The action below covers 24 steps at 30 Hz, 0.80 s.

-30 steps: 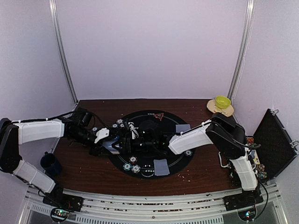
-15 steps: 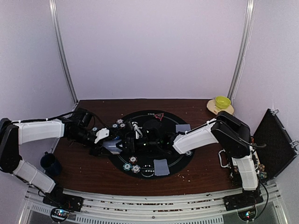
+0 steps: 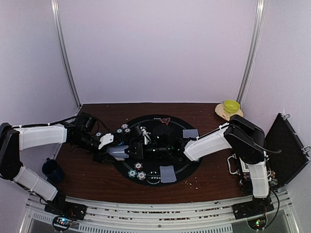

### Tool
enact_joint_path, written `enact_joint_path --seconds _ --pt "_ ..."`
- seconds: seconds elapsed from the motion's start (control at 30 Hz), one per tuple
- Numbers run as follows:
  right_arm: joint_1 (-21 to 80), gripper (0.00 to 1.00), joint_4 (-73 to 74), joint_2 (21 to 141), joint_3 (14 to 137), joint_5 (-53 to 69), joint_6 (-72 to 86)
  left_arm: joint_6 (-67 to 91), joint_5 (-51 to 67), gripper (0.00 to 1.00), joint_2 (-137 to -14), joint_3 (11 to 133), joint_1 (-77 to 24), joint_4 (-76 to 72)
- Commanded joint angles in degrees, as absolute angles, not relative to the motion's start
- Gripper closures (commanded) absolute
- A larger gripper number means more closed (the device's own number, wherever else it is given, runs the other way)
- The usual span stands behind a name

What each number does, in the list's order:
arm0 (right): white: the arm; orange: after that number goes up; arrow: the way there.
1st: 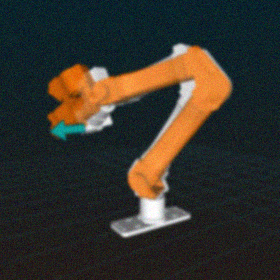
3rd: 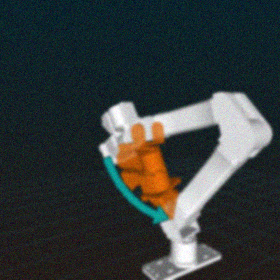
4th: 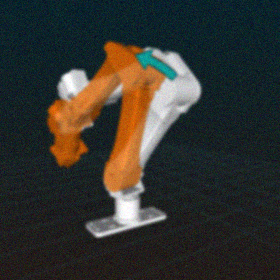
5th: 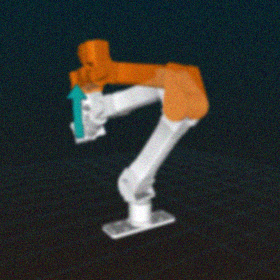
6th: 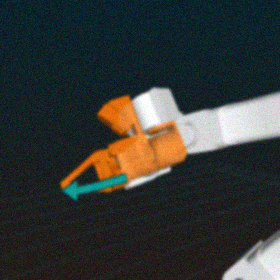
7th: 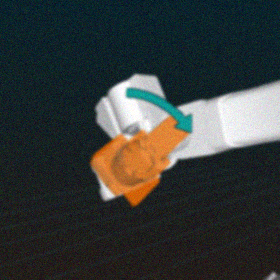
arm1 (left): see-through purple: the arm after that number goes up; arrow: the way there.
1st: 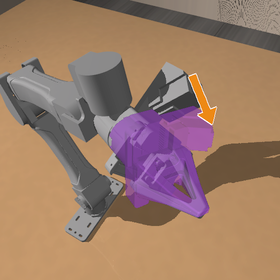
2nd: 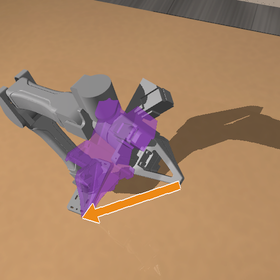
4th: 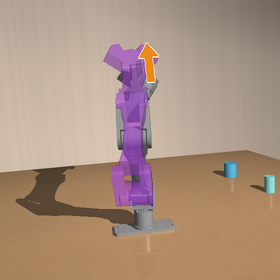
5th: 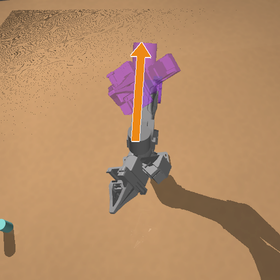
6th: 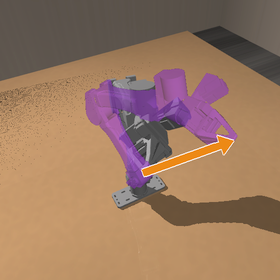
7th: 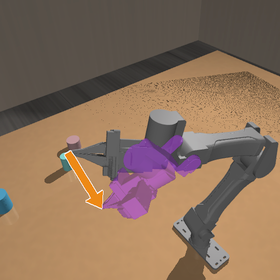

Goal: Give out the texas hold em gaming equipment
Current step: Pick up the poker card from the face-down deck piles.

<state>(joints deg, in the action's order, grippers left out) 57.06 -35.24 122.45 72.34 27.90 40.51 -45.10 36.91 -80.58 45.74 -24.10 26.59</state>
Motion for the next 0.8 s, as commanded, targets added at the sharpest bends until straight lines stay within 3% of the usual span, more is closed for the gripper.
enact_joint_path --seconds 0.0,0.17,0.63,0.77 --pt "56.41 0.89 -39.04 119.51 70.66 30.04 42.95 -45.79 38.67 0.53 -80.16 45.79 -24.21 25.08" --pt "56.17 1.0 -38.0 116.15 68.68 28.89 42.25 -45.72 38.81 0.53 -80.07 45.71 -24.21 25.03" --pt "53.42 1.0 -34.32 107.78 62.13 24.88 38.96 -45.55 38.72 0.53 -79.63 45.7 -24.22 25.08" --pt "52.87 1.0 -26.03 103.92 61.63 16.64 33.23 -45.6 38.69 0.52 -79.45 45.7 -24.23 25.04"
